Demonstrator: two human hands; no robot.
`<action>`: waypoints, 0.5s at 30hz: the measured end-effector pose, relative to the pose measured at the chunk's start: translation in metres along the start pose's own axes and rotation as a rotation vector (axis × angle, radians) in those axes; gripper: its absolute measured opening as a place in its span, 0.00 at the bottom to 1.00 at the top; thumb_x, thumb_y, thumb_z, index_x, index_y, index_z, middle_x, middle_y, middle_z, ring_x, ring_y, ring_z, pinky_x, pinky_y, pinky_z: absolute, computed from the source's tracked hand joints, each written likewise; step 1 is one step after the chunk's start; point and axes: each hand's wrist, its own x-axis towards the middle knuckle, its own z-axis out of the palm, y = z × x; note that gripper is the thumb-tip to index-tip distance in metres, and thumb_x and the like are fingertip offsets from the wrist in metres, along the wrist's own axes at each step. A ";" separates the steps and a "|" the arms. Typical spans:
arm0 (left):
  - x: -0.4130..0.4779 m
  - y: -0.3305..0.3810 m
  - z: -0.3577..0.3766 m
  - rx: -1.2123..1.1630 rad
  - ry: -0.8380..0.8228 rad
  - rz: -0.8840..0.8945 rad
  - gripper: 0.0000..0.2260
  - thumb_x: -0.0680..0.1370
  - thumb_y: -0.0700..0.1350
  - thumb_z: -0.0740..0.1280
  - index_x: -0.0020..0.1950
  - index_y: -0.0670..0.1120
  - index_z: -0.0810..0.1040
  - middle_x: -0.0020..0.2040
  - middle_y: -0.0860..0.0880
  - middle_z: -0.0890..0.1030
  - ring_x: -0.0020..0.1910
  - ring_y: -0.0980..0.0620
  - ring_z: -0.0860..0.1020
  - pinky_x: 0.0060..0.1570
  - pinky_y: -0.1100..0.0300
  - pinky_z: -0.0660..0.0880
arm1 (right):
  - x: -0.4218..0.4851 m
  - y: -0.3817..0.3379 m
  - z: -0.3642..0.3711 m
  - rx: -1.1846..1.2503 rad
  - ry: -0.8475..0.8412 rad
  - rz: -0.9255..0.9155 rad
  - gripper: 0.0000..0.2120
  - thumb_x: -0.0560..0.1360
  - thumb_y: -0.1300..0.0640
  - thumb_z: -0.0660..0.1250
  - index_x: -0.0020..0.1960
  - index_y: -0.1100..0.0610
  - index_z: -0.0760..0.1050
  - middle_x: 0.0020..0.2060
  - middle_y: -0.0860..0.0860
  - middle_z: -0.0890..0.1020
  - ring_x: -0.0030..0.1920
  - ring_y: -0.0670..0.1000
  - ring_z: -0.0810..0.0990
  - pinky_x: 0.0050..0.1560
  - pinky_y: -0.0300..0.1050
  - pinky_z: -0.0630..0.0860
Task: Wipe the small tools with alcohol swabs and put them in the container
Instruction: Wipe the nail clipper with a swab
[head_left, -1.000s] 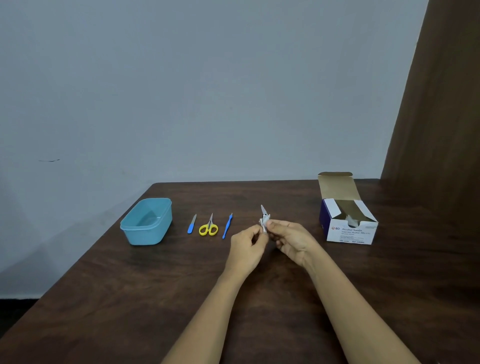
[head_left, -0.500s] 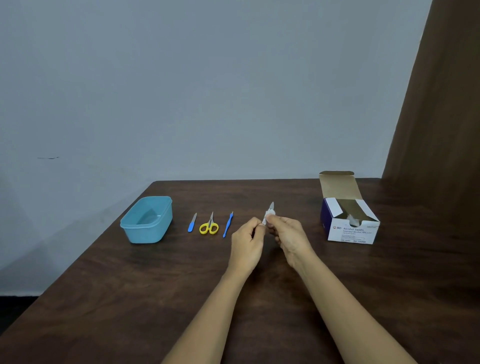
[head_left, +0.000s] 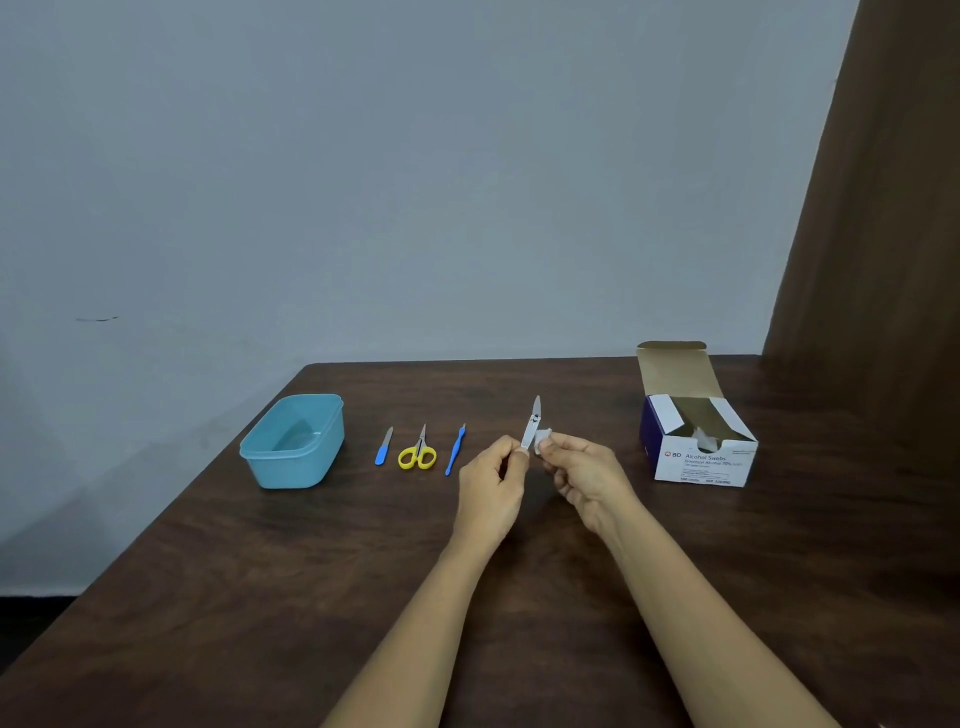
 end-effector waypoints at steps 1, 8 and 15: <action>0.000 0.000 0.000 0.000 -0.001 -0.003 0.10 0.80 0.40 0.60 0.39 0.40 0.73 0.29 0.54 0.69 0.29 0.60 0.67 0.31 0.68 0.64 | 0.000 0.001 0.000 -0.002 0.003 -0.002 0.07 0.76 0.63 0.68 0.52 0.57 0.81 0.40 0.50 0.84 0.37 0.44 0.76 0.37 0.37 0.72; 0.000 0.000 0.001 -0.029 -0.014 -0.032 0.10 0.80 0.40 0.60 0.42 0.40 0.77 0.29 0.54 0.70 0.29 0.59 0.67 0.30 0.68 0.64 | 0.001 0.000 0.000 0.032 -0.075 0.020 0.08 0.77 0.66 0.65 0.48 0.57 0.82 0.37 0.49 0.84 0.35 0.43 0.77 0.34 0.35 0.69; -0.001 0.000 -0.002 -0.018 -0.023 -0.033 0.10 0.79 0.40 0.61 0.39 0.41 0.75 0.29 0.54 0.69 0.28 0.60 0.67 0.30 0.69 0.64 | -0.002 -0.005 0.000 0.076 -0.109 0.071 0.05 0.76 0.59 0.68 0.51 0.56 0.81 0.37 0.49 0.83 0.38 0.44 0.78 0.38 0.36 0.70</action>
